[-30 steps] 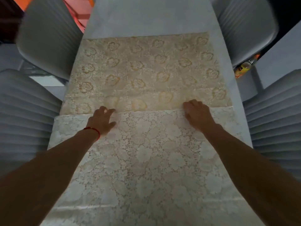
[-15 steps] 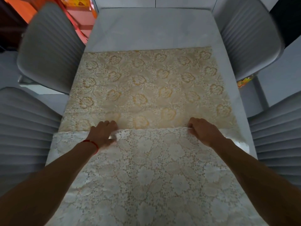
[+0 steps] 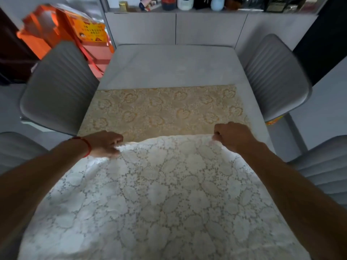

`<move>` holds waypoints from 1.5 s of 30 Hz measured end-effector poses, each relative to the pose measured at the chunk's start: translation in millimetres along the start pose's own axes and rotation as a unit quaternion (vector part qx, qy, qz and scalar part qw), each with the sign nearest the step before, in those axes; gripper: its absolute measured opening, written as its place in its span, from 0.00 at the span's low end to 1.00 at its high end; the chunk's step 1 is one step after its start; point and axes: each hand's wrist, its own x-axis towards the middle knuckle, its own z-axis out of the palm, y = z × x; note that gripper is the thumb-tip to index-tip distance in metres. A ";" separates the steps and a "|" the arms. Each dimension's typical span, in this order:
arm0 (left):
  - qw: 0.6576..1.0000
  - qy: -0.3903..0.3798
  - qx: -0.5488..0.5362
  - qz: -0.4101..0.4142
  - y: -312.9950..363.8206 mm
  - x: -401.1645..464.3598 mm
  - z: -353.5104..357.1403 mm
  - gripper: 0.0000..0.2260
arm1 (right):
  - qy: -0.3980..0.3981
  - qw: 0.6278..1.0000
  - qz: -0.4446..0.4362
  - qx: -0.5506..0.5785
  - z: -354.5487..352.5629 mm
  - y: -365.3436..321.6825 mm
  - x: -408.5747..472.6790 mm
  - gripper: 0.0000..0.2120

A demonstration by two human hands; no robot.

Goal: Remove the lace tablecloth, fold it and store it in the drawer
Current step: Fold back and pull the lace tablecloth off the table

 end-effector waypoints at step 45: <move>0.978 0.207 -0.038 -0.013 232.0 353.4 -75.3 0.47 | 0.088 0.874 0.344 0.333 87.0 117.2 151.2 0.24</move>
